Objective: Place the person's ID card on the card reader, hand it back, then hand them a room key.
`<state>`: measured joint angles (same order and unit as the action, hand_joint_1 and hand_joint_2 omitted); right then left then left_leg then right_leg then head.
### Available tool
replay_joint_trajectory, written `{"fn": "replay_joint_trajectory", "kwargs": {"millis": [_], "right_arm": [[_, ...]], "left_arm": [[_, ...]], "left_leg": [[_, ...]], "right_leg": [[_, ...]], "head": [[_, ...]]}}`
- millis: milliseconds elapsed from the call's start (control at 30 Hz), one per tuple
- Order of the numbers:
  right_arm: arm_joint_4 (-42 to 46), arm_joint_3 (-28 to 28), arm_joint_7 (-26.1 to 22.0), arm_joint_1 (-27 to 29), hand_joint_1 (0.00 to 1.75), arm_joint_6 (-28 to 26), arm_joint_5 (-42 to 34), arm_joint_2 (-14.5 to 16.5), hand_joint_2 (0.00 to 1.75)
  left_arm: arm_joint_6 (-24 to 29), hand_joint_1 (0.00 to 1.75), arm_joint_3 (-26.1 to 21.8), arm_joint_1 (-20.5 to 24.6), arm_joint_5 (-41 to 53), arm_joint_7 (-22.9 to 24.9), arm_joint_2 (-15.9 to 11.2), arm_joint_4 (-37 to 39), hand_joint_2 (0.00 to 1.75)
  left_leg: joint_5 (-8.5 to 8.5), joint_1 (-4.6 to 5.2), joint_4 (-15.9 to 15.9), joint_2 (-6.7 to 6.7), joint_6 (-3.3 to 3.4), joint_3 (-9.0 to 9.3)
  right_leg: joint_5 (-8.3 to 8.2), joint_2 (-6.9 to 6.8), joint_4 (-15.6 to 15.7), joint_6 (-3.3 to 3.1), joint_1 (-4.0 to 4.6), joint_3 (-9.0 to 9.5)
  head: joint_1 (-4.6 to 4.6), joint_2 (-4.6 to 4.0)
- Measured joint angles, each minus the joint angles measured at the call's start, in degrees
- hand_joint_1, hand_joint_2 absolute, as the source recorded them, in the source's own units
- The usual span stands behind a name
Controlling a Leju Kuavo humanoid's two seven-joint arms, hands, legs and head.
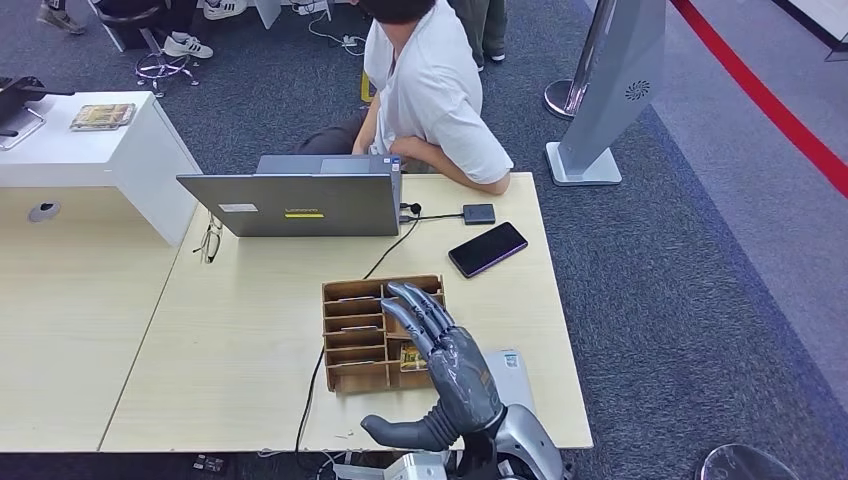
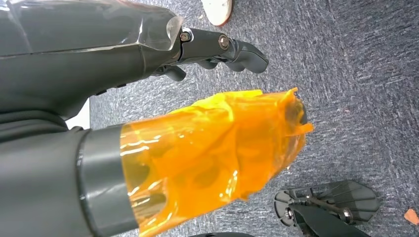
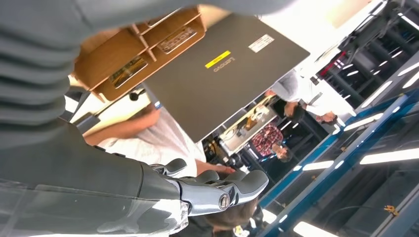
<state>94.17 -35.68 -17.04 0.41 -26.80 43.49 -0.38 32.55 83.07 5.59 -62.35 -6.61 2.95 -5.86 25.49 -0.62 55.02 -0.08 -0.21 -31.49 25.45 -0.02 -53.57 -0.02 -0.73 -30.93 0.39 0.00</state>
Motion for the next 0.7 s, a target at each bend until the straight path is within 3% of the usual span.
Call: {"fn": "replay_joint_trajectory", "kwargs": {"millis": [700], "right_arm": [[-2.10, -0.20, 6.32, 0.71, 0.00, -6.91, 16.89, -0.68, 1.75]], "left_arm": [[-0.05, 0.00, -2.57, -0.02, -3.49, -0.75, 0.11, 0.00, 0.00]], "left_leg": [[0.00, 0.00, 0.00, 0.00, 0.00, 0.00]], "right_leg": [[0.00, 0.00, 0.00, 0.00, 0.00, 0.00]], "head": [[0.00, 0.00]]}}
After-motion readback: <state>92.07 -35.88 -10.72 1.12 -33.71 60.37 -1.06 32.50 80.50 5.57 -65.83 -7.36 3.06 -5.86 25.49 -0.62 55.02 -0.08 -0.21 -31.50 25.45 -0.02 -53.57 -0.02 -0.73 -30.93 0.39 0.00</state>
